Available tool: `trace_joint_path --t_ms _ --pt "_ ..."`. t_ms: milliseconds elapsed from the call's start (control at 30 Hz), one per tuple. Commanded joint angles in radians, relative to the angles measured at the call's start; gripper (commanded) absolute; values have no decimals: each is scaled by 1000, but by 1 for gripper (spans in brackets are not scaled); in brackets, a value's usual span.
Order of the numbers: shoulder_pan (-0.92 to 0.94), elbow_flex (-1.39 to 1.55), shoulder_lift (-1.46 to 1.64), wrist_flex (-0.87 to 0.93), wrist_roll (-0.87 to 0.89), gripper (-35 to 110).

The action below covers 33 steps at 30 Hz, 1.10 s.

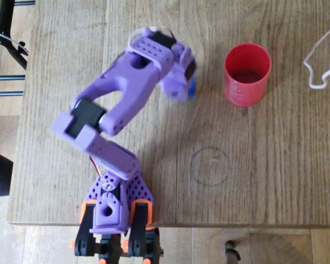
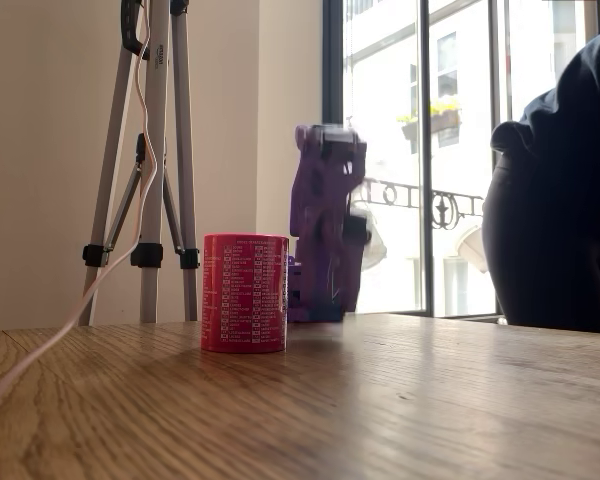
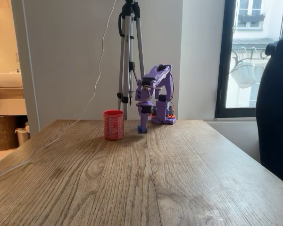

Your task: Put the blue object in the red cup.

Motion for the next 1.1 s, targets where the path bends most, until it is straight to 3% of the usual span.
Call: trace_joint_path --t_ms 0,200,467,667,1067 --pt "-8 -236 250 2 -18 0" --pt "66 -204 299 -124 -54 0" --pt "295 -5 156 -482 -58 0" --pt "368 -15 104 -387 -46 0" --pt "291 -32 244 -196 12 0"
